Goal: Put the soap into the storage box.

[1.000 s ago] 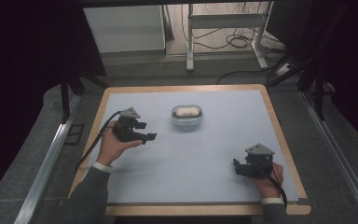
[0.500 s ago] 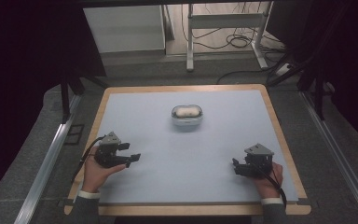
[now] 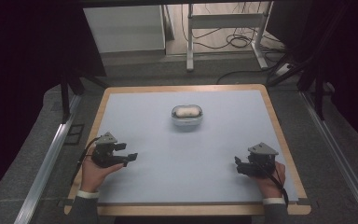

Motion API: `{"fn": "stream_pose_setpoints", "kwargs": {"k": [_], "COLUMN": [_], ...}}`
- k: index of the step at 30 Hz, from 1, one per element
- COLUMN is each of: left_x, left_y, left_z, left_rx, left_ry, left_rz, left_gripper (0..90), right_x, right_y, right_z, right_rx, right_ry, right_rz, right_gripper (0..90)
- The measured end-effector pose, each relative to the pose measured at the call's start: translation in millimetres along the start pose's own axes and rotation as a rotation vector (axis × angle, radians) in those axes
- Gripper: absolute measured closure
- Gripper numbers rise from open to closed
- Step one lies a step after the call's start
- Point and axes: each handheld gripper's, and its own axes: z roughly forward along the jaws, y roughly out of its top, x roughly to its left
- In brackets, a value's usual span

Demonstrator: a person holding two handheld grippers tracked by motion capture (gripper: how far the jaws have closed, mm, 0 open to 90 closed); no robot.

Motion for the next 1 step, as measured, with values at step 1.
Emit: {"fn": "stream_pose_setpoints", "kwargs": {"k": [1], "left_x": [0.6], "left_y": [-0.1], "left_z": [0.4], "left_rx": [0.001], "left_ry": [0.005], "left_rz": [0.0], "left_gripper": [27.2], "right_x": [0.0], "right_y": [0.5], "right_z": [-0.5], "right_rx": [-0.004], "right_ry": [0.007], "right_rz": [0.006], "right_gripper": [11.3]}}
